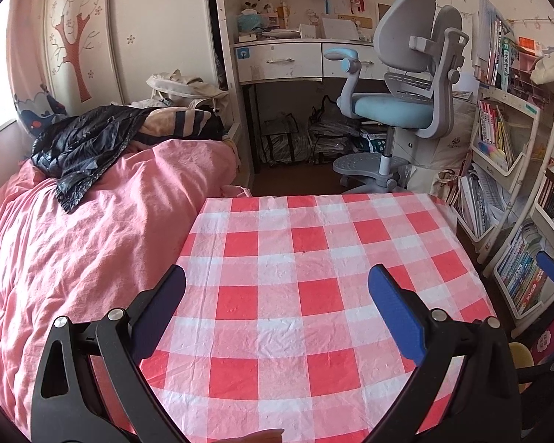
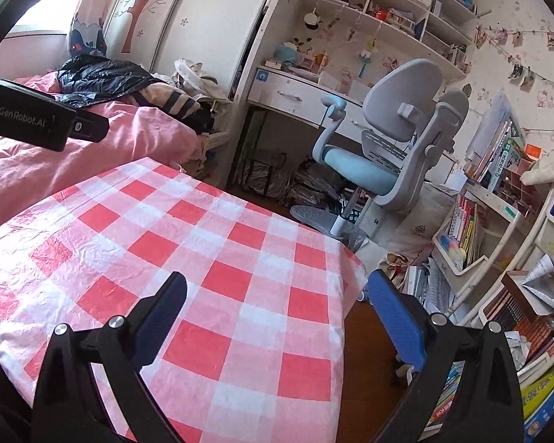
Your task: Collect trash
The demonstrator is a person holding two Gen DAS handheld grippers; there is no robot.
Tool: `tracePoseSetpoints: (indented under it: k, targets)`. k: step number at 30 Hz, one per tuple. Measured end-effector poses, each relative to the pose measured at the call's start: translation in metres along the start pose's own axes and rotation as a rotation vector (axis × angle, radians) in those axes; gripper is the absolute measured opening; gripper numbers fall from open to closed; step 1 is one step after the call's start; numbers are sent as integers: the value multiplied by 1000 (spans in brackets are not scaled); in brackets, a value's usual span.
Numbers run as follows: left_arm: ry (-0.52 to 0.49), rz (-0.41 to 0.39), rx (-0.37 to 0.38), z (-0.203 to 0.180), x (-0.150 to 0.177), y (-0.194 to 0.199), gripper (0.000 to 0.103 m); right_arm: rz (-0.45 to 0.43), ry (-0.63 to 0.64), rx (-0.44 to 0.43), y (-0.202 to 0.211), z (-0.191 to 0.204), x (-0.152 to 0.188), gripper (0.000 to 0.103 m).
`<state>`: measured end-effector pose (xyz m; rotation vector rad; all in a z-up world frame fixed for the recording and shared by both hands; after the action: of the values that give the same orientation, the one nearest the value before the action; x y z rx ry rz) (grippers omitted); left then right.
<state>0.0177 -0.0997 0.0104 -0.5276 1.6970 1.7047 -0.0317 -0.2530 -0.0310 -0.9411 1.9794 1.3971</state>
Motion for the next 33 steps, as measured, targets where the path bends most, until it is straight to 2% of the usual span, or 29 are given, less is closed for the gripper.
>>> tracePoseSetpoints:
  k: [15, 33]
  targets:
    - [28, -25, 47, 4, -2, 8, 96, -6, 2, 7, 1, -1, 0, 94]
    - [34, -34, 50, 4, -3, 10, 96, -8, 1, 7, 1, -1, 1, 94]
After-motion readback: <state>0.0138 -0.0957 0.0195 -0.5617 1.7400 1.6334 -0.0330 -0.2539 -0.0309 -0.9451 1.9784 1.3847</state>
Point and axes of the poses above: each gripper's, at about its wrist camera, not at the fingertips, and y roughly against the way its jaws point, z to its left, x to its underside, the point moved 2 cm from there along -y, roughly the way its jaws point, and after that the axes turned 10 degrees about z, right-handed, at the moved point
